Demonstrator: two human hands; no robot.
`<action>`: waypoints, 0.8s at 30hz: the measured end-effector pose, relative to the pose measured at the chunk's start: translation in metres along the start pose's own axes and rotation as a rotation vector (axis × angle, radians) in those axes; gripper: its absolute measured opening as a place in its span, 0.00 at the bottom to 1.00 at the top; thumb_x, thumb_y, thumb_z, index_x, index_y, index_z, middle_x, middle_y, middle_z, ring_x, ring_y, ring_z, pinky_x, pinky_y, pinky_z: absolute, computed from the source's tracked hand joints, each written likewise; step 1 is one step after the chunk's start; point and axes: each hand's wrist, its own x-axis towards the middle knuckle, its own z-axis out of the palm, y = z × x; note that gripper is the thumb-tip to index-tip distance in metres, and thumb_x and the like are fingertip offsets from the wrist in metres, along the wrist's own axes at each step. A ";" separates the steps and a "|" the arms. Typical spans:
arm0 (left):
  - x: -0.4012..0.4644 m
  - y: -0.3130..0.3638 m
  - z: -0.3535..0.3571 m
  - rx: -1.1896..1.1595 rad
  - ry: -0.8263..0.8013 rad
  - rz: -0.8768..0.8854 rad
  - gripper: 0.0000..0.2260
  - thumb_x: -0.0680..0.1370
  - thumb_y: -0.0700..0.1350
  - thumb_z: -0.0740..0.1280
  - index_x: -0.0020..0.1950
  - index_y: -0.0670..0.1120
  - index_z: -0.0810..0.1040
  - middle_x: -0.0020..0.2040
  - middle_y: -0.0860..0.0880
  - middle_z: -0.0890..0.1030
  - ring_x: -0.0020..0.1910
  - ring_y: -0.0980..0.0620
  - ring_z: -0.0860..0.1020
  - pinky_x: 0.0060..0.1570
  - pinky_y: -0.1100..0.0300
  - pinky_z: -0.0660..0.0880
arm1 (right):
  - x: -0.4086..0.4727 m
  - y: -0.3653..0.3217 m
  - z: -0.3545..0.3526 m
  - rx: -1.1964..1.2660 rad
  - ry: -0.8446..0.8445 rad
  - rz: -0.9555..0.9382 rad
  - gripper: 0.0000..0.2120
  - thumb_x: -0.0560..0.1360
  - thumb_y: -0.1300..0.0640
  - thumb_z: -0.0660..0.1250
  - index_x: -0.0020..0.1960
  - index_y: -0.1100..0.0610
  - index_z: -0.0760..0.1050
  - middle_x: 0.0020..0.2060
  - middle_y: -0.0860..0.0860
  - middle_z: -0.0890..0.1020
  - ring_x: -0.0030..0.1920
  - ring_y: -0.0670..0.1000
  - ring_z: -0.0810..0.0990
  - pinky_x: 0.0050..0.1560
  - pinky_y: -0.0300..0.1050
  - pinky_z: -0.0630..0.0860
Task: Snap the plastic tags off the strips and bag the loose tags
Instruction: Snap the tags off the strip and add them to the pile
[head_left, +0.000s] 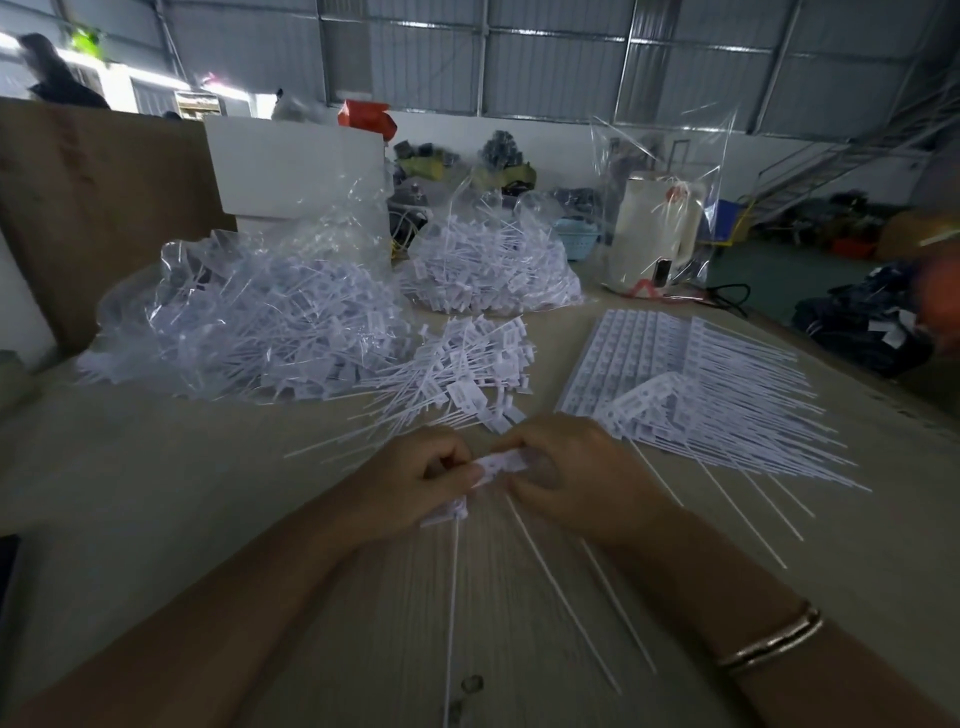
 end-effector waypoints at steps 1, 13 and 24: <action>0.000 -0.001 -0.001 -0.014 -0.011 -0.011 0.07 0.77 0.40 0.66 0.40 0.39 0.76 0.34 0.48 0.76 0.33 0.54 0.75 0.39 0.54 0.74 | -0.001 0.005 -0.001 -0.026 -0.013 -0.004 0.11 0.70 0.51 0.65 0.49 0.55 0.79 0.40 0.49 0.81 0.39 0.49 0.78 0.42 0.46 0.72; 0.001 0.002 -0.004 -0.053 0.009 0.076 0.12 0.75 0.53 0.64 0.38 0.45 0.74 0.35 0.50 0.74 0.35 0.55 0.74 0.38 0.55 0.70 | -0.003 0.010 0.008 0.377 -0.011 0.225 0.09 0.76 0.53 0.65 0.45 0.56 0.82 0.36 0.49 0.82 0.36 0.47 0.78 0.39 0.39 0.71; -0.004 -0.005 -0.017 0.201 -0.048 0.186 0.09 0.75 0.43 0.63 0.35 0.43 0.74 0.35 0.51 0.72 0.37 0.57 0.70 0.40 0.60 0.66 | -0.013 0.008 0.001 0.297 0.007 0.249 0.04 0.75 0.49 0.66 0.43 0.46 0.78 0.35 0.42 0.81 0.38 0.40 0.78 0.38 0.32 0.72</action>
